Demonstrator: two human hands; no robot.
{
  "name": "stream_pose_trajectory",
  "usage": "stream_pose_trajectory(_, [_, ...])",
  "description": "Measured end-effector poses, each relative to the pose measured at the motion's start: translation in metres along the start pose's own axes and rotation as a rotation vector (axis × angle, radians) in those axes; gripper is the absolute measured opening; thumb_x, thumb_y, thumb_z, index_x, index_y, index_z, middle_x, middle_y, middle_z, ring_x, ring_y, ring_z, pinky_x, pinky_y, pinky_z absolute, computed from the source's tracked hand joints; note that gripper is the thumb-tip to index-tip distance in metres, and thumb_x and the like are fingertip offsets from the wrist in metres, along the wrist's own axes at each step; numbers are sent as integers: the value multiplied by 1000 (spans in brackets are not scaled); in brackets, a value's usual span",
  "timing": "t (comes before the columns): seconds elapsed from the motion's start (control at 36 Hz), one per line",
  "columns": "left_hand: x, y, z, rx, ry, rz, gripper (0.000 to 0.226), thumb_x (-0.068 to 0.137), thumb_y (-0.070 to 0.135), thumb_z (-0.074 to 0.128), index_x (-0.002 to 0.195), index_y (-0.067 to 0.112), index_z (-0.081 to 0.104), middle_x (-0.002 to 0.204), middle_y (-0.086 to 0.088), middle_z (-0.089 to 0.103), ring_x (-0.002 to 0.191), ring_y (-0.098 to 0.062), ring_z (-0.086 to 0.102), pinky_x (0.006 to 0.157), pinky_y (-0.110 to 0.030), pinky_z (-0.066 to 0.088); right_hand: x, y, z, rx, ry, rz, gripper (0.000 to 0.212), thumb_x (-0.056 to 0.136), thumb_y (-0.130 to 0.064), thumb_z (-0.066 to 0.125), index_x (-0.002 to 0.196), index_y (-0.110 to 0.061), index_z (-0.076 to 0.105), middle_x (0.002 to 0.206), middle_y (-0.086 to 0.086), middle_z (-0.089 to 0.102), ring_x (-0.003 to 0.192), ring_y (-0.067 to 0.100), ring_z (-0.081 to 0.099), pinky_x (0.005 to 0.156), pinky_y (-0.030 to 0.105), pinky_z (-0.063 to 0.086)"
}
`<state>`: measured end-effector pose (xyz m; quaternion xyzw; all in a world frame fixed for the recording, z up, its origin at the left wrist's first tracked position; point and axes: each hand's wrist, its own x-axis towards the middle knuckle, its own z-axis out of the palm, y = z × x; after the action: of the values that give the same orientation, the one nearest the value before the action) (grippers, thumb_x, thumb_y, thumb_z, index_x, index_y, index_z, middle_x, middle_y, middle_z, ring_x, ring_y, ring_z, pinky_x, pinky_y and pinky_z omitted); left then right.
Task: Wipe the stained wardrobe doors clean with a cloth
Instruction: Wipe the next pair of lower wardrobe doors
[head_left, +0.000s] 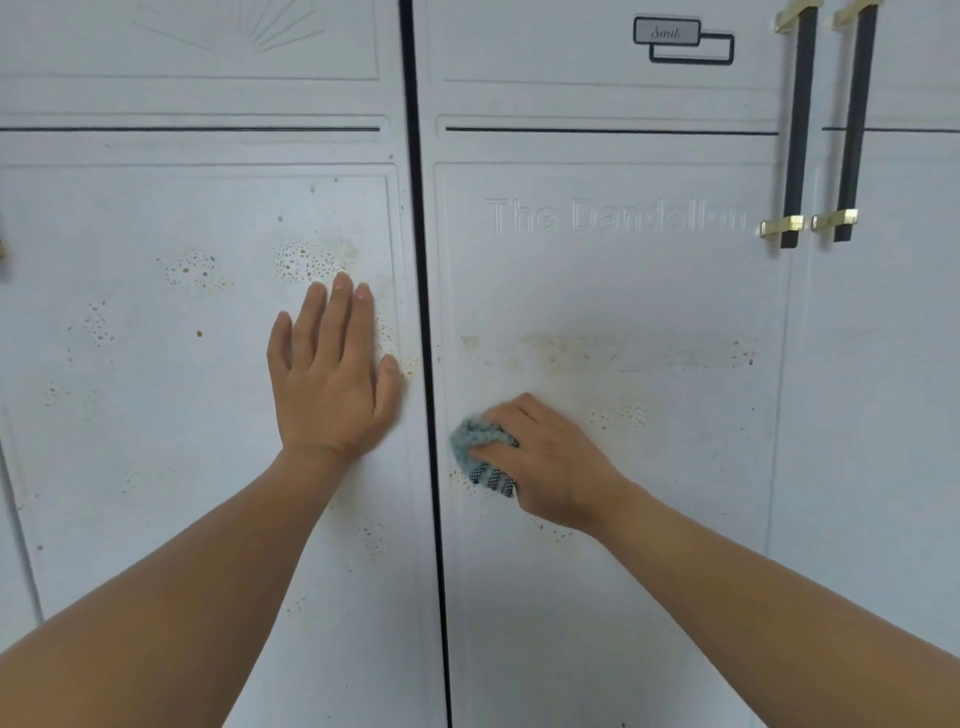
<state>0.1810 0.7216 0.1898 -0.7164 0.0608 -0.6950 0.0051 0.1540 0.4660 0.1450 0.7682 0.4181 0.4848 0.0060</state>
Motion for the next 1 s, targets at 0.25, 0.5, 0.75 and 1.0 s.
stream_pose_trajectory(0.25, [1,1,-1,6,-34,-5,71,99,39,39,163,11,30,170,-10,28,158,-30,21,127,-55,16,42,71,-72,-99,584,595,39,78,1,54,113,-6,70,108,24,56,96,39,53,81,24,33])
stream_pose_trajectory(0.5, [1,3,-4,-4,-45,-23,71,99,39,40,163,12,31,170,-10,28,159,-30,20,127,-55,16,18,48,-45,-66,311,351,36,87,-11,50,116,-4,71,111,20,61,97,34,50,78,30,43])
stream_pose_trajectory(0.75, [0,5,-5,-10,-47,-29,71,99,40,38,164,12,29,171,-10,27,159,-30,21,128,-53,13,14,40,-38,-38,339,449,44,83,-9,46,119,-5,70,112,21,59,96,38,52,77,39,53])
stream_pose_trajectory(1.0, [1,4,-4,1,-42,-24,72,98,40,40,164,13,28,171,-10,27,159,-30,20,128,-53,13,1,16,-15,-16,360,504,43,85,-9,44,118,-7,71,112,19,60,99,36,53,74,43,57])
